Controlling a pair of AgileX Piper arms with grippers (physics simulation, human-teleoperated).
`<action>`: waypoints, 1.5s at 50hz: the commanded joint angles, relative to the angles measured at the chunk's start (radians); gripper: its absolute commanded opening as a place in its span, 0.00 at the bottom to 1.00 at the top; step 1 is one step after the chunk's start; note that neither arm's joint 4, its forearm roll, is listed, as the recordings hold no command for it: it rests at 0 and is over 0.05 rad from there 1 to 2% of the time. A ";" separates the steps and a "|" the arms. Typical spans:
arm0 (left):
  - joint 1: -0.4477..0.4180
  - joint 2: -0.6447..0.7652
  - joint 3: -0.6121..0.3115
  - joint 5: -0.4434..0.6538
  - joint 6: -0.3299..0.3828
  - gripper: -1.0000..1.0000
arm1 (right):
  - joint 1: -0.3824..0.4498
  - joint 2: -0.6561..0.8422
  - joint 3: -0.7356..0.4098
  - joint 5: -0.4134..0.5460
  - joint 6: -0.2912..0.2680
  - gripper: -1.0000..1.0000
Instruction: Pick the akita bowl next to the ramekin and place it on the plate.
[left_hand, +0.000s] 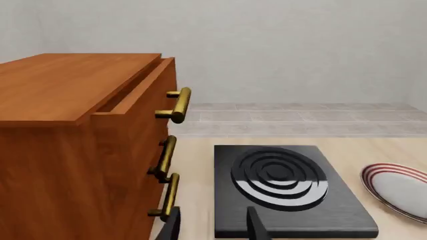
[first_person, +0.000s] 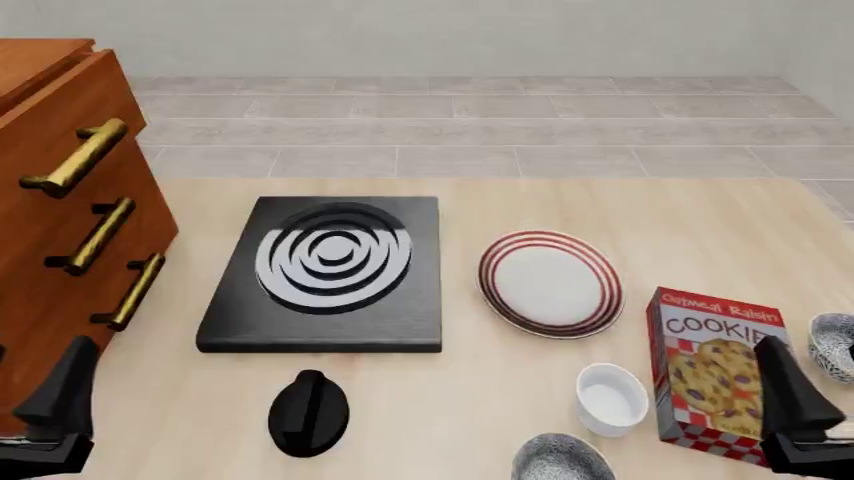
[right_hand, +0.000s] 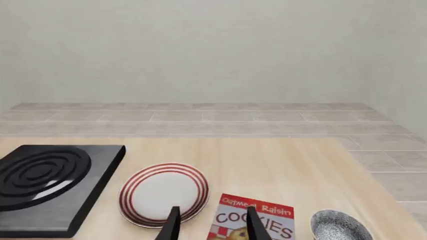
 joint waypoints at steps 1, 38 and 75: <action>0.000 0.005 -0.003 -0.001 0.000 1.00 | 0.004 0.013 -0.004 -0.004 -0.005 1.00; 0.000 0.005 -0.003 -0.001 0.000 1.00 | 0.064 0.234 -0.205 0.060 -0.104 1.00; 0.000 0.005 -0.003 -0.001 0.000 1.00 | 0.174 0.386 -0.422 0.380 -0.028 1.00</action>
